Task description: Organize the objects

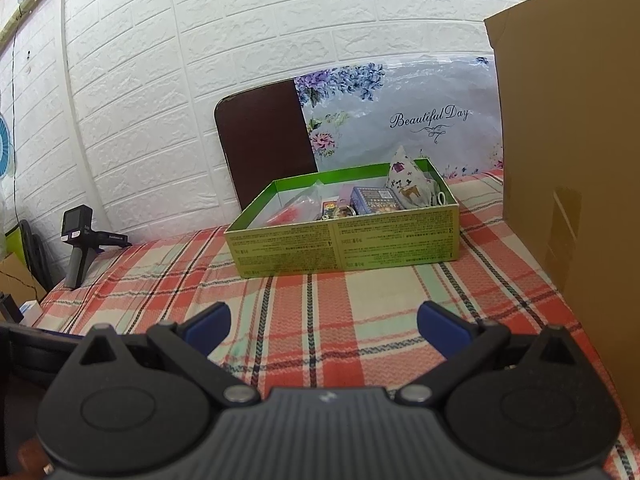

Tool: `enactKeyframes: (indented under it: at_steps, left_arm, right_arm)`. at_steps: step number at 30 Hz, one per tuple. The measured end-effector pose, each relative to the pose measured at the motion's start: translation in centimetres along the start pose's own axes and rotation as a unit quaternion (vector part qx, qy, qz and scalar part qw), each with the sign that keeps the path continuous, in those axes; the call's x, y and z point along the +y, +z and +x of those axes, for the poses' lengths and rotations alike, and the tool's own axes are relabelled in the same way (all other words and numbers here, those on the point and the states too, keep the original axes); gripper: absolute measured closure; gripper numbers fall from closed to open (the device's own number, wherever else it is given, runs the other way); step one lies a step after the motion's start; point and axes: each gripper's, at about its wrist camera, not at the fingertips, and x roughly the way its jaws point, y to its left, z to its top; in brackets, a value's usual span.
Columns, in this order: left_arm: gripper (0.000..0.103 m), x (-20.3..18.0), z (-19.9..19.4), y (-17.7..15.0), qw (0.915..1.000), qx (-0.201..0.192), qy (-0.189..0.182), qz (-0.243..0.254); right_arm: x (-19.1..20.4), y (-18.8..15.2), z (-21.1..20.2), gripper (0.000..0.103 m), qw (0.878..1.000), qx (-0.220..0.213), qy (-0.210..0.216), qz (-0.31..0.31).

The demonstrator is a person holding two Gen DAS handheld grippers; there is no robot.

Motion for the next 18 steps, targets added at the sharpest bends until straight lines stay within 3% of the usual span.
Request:
enactKeyframes:
  at_steps: [18]
  left_arm:
    - [0.0,-0.16,-0.05,-0.04,1.0,0.002,0.001,0.0]
  right_arm:
    - [-0.05,-0.06,-0.12,0.0,1.0,0.002,0.0,0.003]
